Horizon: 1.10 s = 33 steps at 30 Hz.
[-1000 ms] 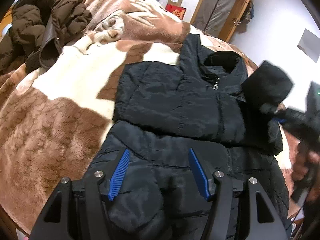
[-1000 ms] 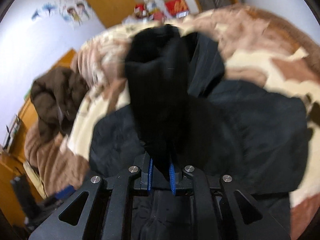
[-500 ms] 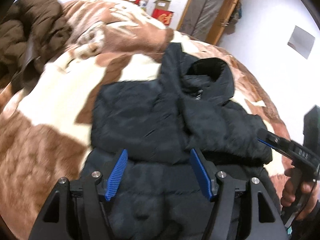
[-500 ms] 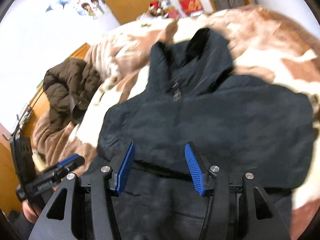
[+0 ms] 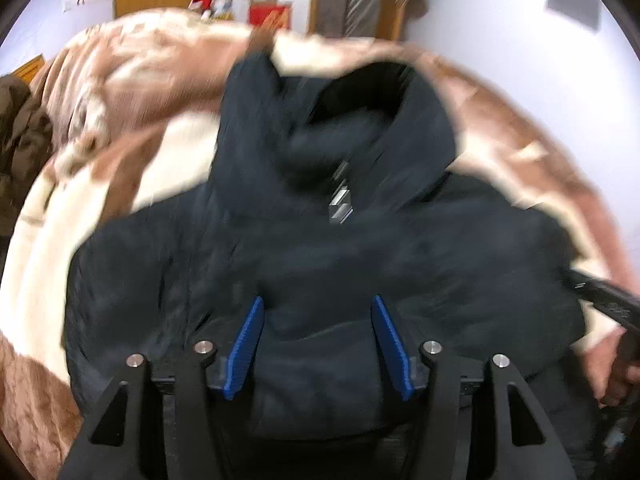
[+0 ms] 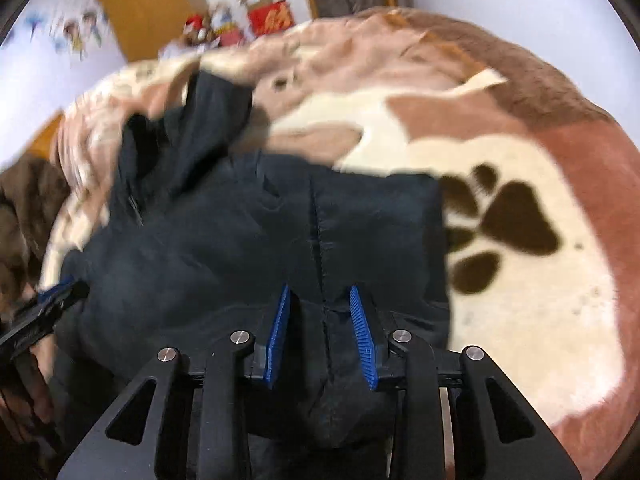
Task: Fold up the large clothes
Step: 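Lay the sleeve with the right gripper across the jacket body, then open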
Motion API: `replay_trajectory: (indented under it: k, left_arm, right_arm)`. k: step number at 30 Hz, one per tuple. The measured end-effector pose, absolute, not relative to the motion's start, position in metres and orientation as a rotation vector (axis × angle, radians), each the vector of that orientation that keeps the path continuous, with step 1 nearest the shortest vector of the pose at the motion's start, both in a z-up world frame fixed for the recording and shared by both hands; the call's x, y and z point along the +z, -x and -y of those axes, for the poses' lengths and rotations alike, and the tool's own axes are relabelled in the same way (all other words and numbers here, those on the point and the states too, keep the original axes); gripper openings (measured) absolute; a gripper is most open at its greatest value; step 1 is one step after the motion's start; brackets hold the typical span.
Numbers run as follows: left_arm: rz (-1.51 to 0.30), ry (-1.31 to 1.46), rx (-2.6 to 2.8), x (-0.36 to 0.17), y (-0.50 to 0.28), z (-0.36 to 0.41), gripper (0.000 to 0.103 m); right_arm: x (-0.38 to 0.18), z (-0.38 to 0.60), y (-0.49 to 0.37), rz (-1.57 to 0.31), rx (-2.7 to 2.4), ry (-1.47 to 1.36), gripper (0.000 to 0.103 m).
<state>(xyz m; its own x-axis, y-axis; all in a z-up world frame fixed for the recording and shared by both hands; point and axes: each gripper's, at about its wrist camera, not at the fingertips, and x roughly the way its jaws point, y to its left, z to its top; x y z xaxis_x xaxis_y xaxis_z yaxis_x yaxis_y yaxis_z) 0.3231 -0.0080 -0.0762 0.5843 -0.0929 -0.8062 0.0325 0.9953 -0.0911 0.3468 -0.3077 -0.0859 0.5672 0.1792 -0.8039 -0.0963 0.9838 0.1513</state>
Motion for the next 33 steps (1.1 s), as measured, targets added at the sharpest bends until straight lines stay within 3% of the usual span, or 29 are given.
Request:
replay_trajectory:
  k: [7, 11, 16, 21, 27, 33]
  left_arm:
    - [-0.958, 0.090, -0.063, -0.101, -0.321, 0.001, 0.060]
    - [-0.992, 0.106, -0.066, -0.079, -0.317, -0.002, 0.058]
    - [-0.898, 0.095, -0.068, -0.047, -0.323, -0.009, 0.058]
    - [-0.986, 0.114, -0.021, -0.088, -0.354, -0.019, 0.061]
    - [-0.935, 0.086, -0.026, -0.112, -0.345, -0.012, 0.062]
    - [-0.973, 0.070, -0.019, -0.097, -0.346, -0.010, 0.060]
  right_arm:
    - [-0.099, 0.300, -0.350, -0.960, 0.148, -0.045, 0.032]
    - [-0.068, 0.311, -0.343, -0.924, 0.156, -0.096, 0.032]
    - [-0.045, 0.328, -0.358, -0.862, 0.109, -0.104, 0.032]
    - [-0.076, 0.325, -0.394, -0.956, 0.098, -0.062, 0.032]
    - [-0.109, 0.318, -0.395, -0.958, 0.089, -0.012, 0.031]
    - [-0.075, 0.313, -0.383, -0.950, 0.061, 0.036, 0.031]
